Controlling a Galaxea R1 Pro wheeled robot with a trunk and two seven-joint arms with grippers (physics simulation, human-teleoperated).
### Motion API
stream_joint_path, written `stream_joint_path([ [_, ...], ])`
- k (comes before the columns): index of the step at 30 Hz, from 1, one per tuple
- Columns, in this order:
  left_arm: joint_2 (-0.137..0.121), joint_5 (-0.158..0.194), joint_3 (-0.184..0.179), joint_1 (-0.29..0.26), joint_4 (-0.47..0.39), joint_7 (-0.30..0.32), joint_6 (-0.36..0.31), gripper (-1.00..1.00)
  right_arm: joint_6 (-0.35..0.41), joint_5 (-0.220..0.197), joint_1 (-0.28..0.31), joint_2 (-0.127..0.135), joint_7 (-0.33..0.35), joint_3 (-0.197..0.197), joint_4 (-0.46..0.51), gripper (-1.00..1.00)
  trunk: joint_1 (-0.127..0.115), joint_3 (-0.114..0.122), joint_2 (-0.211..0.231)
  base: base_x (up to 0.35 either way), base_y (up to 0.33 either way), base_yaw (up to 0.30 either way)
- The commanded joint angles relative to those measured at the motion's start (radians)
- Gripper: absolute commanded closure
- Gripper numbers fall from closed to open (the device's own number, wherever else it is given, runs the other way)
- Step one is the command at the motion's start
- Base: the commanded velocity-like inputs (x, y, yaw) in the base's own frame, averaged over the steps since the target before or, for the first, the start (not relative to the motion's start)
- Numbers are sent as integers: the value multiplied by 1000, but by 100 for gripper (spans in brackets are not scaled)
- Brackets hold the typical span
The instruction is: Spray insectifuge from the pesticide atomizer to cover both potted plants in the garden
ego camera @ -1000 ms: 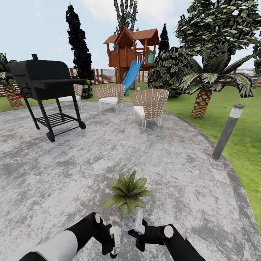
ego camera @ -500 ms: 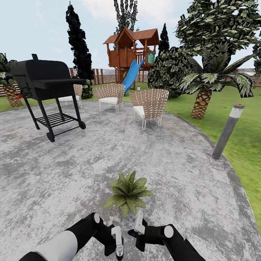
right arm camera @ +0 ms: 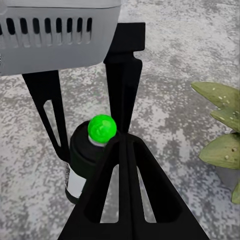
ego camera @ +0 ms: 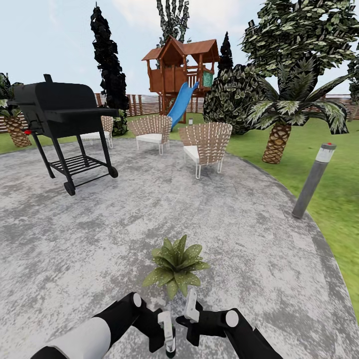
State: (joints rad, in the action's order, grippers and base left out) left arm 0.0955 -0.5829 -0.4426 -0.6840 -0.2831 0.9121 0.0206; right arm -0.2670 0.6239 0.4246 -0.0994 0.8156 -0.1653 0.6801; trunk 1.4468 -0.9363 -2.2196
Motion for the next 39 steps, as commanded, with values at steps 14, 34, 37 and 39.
stream_joint_path([
  [14, -2, 49, 4, 0, -7, 7, 7, 100, -6, 10, 0, 0, 0, 1, 1, 100, 0, -1, 0, 0, 0, 0],
  [34, -2, 51, 5, 0, 2, 7, 61, 100, -6, 10, 0, 0, 0, 1, 1, 100, 0, -1, 0, 0, 0, 0],
  [37, -2, 51, 5, 0, 2, 6, 61, 100, -6, 10, 0, 0, 0, 1, 1, 100, 0, -1, 0, 0, 0, 0],
  [39, -2, 52, 7, 0, 1, 5, 61, 100, -6, 10, 0, 0, 0, 1, 1, 100, 0, -1, 0, 0, 0, 0],
])
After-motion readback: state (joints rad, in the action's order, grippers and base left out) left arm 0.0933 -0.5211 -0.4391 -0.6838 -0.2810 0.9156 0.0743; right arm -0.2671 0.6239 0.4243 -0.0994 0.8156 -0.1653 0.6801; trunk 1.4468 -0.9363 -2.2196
